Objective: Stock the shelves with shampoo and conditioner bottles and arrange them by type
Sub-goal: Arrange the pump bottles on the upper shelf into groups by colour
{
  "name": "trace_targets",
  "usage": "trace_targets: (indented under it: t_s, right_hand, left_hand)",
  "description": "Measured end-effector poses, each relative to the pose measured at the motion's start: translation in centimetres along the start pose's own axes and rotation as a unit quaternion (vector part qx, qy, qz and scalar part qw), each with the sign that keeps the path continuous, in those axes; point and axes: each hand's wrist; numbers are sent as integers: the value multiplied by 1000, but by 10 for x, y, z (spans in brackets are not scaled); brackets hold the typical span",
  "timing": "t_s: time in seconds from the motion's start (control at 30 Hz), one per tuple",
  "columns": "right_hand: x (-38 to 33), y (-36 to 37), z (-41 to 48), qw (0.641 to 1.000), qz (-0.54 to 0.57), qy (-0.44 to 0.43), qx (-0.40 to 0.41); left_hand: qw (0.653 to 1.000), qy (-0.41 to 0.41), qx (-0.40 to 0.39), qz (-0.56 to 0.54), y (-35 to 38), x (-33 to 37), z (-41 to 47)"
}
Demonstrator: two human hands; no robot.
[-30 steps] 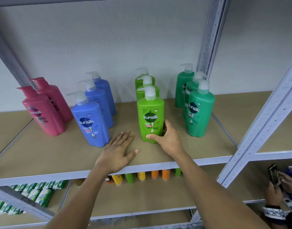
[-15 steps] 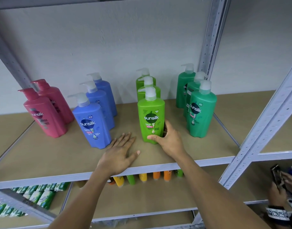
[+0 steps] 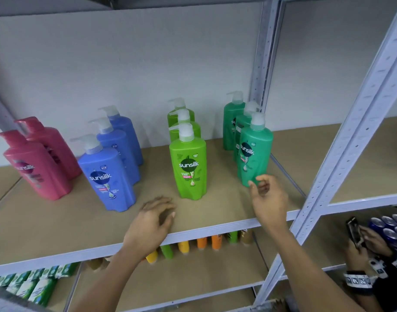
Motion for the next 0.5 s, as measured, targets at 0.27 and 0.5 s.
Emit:
trace_targets:
  t_s: [0.27, 0.5]
  right_hand:
    - [12, -9, 43, 989, 42, 88, -116]
    - [19, 5, 46, 989, 54, 71, -119]
  left_hand:
    - [981, 161, -88, -70, 45, 70, 7]
    - [975, 147, -166, 6, 66, 100, 43]
Point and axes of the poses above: each hand's wrist, its own z-axis towards the middle knuckle, its own y-axis out of the palm, x = y × z, and after that the axes turned 9 degrees about -y, right-handed
